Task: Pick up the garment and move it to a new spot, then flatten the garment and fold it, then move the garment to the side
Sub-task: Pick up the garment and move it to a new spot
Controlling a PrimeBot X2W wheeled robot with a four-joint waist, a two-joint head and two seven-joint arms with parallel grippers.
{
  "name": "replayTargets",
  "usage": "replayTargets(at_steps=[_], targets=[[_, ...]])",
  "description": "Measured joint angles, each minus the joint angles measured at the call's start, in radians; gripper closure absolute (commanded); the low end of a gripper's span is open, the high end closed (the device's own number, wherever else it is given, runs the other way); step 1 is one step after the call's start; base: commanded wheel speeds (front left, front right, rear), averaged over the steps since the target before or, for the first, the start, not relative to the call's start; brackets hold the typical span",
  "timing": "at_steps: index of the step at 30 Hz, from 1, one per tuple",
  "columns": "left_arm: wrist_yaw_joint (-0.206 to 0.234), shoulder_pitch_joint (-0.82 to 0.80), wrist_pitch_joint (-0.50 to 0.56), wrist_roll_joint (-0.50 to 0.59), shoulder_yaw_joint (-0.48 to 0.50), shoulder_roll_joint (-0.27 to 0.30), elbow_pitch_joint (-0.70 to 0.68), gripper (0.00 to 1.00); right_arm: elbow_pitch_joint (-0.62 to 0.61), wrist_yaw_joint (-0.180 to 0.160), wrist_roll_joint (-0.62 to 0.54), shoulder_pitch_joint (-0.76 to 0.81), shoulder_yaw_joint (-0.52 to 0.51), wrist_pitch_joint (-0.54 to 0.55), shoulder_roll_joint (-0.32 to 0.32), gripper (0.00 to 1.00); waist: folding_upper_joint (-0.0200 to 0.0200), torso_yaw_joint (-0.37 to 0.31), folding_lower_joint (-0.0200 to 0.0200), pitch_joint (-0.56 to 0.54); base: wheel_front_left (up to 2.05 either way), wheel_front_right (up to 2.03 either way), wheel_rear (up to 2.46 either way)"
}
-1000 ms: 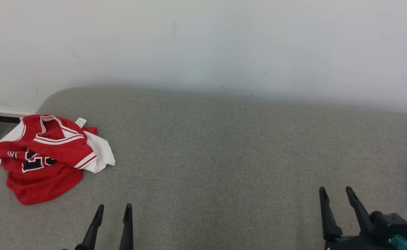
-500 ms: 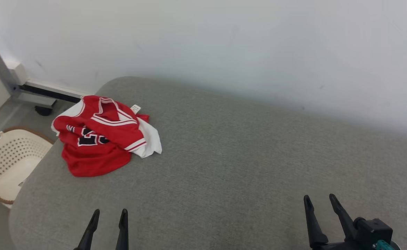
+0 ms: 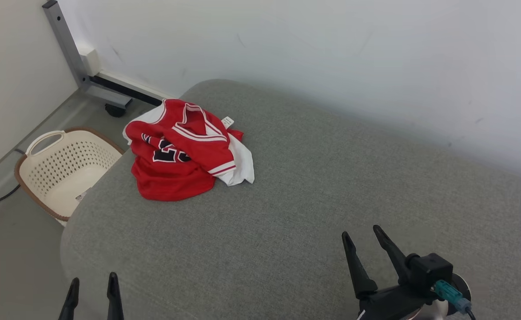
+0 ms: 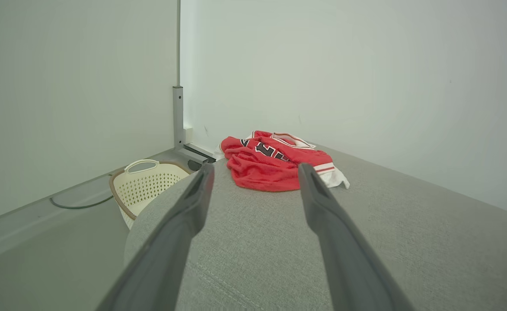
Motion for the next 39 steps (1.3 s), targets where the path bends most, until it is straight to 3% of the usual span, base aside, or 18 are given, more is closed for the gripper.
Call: replayTargets(at_steps=[9, 21, 25, 30, 39], targets=[[0.016, 0.029, 0.0, 0.005, 0.027, -0.012, -0.038, 0.0, 0.063, 0.0, 0.0, -0.057, 0.029, -0.019, 0.0, 0.0, 0.0001, 0.023, 0.0001, 0.029, -0.08, -0.08, -0.08], [0.017, 0.021, 0.0, 0.005, -0.013, -0.015, 0.0, 0.0, 0.088, 0.0, 0.003, -0.06, 0.023, -0.037, 0.0, 0.0, 0.0001, 0.016, 0.0001, 0.021, -0.01, -0.01, -0.01], [0.007, -0.045, 0.005, 0.005, -0.052, -0.012, 0.11, 0.0, 0.077, 0.0, -0.004, -0.04, 0.017, -0.03, 0.0, 0.0, 0.0001, 0.011, 0.0, 0.018, 0.0, 0.0, 0.0], [-0.003, -0.245, 0.07, -0.035, -0.092, -0.007, 0.271, 0.0, 0.028, 0.0, -0.044, -0.018, 0.0, 0.001, 0.0, 0.0, 0.0001, 0.005, 0.0, 0.039, 0.0, 0.0, 0.0], [-0.011, -0.621, 0.212, -0.101, -0.104, 0.021, 0.647, 0.0, -0.16, 0.0, -0.132, 0.042, 0.022, 0.121, -0.008, 0.0, 0.0001, -0.023, 0.0, 0.114, 0.0, 0.0, 0.0]])
